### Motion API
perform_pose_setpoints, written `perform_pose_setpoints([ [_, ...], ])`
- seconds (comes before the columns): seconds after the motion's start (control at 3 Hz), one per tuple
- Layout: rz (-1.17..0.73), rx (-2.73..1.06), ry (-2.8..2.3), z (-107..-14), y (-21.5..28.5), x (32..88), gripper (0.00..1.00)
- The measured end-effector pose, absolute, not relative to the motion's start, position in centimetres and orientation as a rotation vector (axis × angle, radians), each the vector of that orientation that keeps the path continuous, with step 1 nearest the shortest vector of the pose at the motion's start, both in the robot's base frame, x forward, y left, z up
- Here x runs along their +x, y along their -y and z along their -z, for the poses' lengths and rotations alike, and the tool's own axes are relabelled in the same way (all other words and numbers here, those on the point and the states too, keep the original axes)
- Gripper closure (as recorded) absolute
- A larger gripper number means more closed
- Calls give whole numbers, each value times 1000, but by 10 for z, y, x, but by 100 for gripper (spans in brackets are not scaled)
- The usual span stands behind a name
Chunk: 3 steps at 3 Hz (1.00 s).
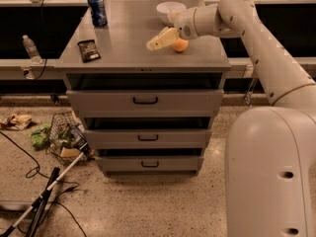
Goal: Move pepsi can near white bowl
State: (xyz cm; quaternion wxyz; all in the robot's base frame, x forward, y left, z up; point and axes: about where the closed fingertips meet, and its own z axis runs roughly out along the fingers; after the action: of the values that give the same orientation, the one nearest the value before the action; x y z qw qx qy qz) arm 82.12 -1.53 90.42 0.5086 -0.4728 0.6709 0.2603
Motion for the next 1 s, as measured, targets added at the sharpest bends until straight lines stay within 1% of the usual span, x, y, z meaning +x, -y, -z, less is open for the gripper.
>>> perform_pose_setpoints([
  [0.67,-643,-906,-1590,-886,-56,885,0],
  [1.0,-552,-855,-1573,-871,-101,927,0],
])
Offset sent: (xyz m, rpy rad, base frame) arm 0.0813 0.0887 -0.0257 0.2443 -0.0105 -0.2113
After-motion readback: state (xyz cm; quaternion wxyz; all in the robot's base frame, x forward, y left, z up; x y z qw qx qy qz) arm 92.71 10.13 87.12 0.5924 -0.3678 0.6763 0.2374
